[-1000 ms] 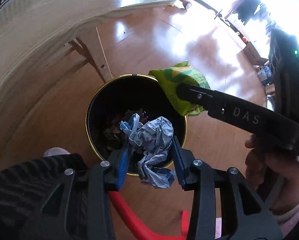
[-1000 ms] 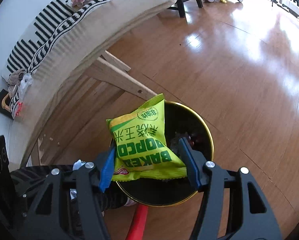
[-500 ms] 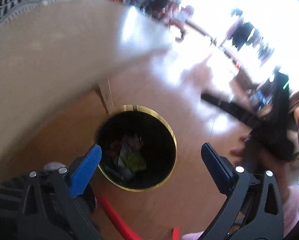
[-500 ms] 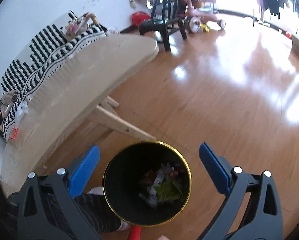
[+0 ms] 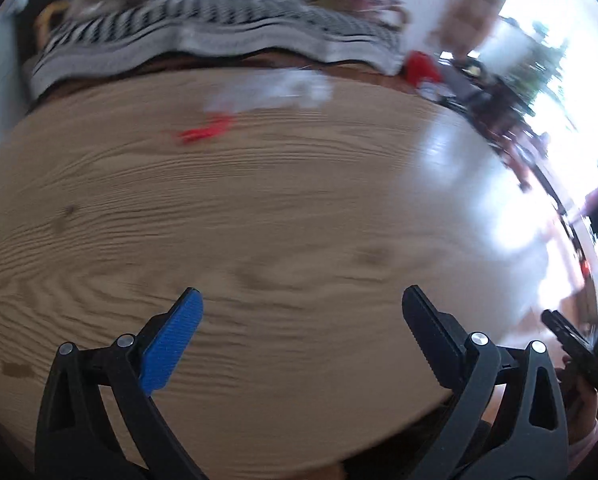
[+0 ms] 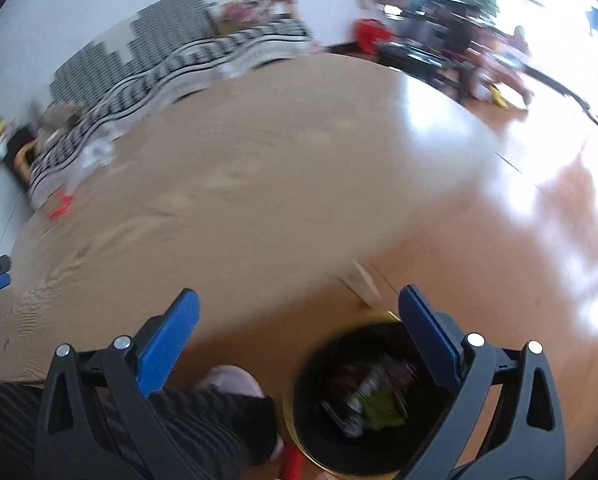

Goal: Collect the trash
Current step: 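Move both open tools back over the red ribbon and plastic bag, then grasp the red ribbon with left tool while right grasps the clear plastic bag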

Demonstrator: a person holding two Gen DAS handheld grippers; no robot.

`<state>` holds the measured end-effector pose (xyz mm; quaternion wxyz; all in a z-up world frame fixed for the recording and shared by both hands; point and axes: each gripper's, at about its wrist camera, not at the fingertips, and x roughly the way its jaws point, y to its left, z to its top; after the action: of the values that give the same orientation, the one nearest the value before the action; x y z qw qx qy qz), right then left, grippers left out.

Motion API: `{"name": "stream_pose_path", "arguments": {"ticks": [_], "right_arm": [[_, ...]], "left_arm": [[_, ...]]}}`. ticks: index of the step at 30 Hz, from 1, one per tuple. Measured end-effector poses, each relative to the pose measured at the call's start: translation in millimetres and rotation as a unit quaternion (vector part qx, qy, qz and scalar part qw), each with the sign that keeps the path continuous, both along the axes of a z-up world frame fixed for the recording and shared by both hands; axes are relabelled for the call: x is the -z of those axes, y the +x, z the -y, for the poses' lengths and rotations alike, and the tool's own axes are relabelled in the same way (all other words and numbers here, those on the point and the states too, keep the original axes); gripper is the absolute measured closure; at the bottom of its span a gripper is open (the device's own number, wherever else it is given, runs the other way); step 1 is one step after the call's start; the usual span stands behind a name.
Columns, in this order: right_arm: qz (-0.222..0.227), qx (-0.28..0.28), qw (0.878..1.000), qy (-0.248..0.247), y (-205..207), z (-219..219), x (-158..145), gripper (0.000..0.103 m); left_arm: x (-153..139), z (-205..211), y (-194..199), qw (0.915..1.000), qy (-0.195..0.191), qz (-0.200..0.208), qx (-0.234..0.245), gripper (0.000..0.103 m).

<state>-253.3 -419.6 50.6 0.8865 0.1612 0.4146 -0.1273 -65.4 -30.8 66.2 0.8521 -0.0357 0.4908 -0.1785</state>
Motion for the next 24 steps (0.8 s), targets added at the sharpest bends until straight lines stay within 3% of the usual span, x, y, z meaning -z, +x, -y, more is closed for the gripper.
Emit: {"name": "stream_pose_path", "arguments": {"ticks": [3,6,12,15,20,24], "right_arm": [[-0.019,-0.085,0.996,-0.008,67.1,-39.1,-3.8,0.007],[-0.026,-0.146,0.989,-0.021,126.7,-77.8,-0.7,0.007],[-0.030,-0.257,0.964,-0.062,242.0,-143.3,-7.5,0.007],[-0.018,-0.321,0.942,-0.096,298.7,-173.8,-23.8,0.007],[-0.049,-0.390,0.908,-0.144,380.8,-218.4,-27.4,0.007],[-0.043,-0.455,0.872,-0.175,412.3,-242.9,-22.4,0.007]], "left_arm": [[13.7,-33.3,39.8,0.9989,0.039,-0.015,-0.022,0.006],[29.0,-49.0,65.5,0.9972,0.069,-0.025,-0.013,0.006],[46.9,-39.6,104.6,0.9952,0.086,-0.035,0.031,0.006],[44.4,-23.8,134.6,0.9929,0.097,-0.030,0.063,0.006],[51.5,-2.2,181.7,0.9841,0.126,-0.033,0.121,0.006],[57.6,5.8,204.3,0.9799,0.139,-0.030,0.139,0.006]]}}
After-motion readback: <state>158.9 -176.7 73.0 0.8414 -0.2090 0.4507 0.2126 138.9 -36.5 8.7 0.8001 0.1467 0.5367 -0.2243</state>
